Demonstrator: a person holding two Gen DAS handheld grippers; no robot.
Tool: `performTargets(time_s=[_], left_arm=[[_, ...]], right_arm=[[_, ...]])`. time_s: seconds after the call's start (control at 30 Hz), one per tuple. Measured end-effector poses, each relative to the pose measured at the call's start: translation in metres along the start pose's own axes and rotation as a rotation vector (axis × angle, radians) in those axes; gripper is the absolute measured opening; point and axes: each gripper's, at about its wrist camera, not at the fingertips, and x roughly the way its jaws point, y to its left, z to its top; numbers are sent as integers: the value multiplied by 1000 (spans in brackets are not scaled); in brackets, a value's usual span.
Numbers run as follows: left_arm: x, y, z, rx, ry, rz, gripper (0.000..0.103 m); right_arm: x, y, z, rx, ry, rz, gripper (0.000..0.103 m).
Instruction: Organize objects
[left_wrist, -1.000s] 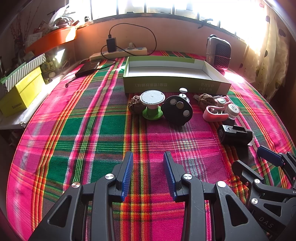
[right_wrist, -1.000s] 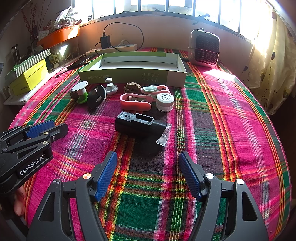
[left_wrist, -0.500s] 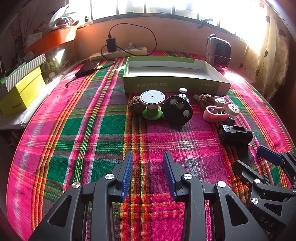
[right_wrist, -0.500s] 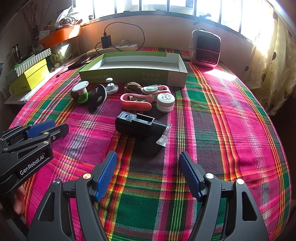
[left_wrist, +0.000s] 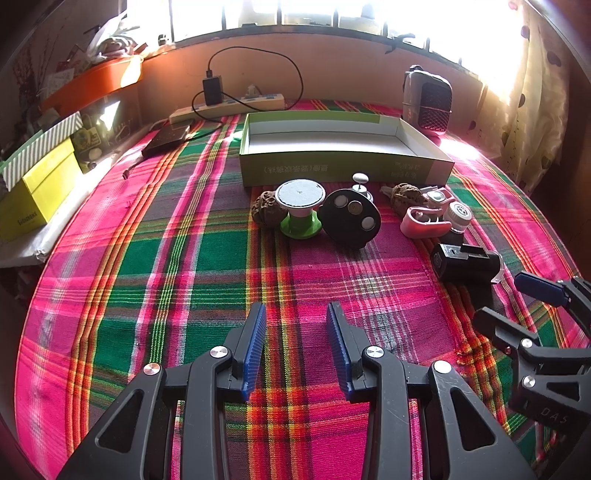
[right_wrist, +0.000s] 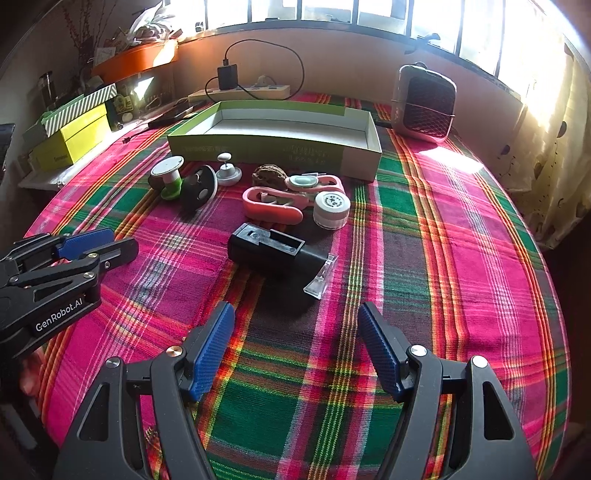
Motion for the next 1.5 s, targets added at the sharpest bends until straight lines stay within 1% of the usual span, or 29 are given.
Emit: performTargets(time_s=[0.1,0.23,0.4,0.5,0.63,0.9,1.0,1.1,1.17,1.23,1.33,1.4,1.5], left_arm=[[1,3,1,18,5,-14,32],[4,10,5,14,11,-41,32],[6,17,9,18,16,-58,32],[9,23,12,2,22,-59,32],[12,29,16,-9,28,-49,32],[17,32,22,-10,35,-58,32],[20,34,27,-11,38,-62,32],[24,37,31,-17,39,-68,32],[26,40,34,-26,39,-78,32],[28,41,37,-33,38,-95,32],[31,42,41,-27,35,-104,32],[33,42,45,-20,31,-102,32],[33,43,50,-11,20,-108,32]], right_arm=[[-6,-10,7,-1,-23,27,70],[-7,-15,17,-52,-54,101,70],[9,-9,26,-139,-38,211,70],[18,-5,30,-165,-19,232,70],[22,-5,36,-182,-23,260,70],[34,-3,43,-227,29,269,70],[34,-2,39,-229,47,276,70],[30,-2,35,-209,42,297,70],[29,-1,32,-188,49,310,70],[27,1,28,-181,51,306,69],[24,3,26,-174,45,300,59],[23,4,27,-166,47,304,48],[25,8,29,-182,48,291,44]])
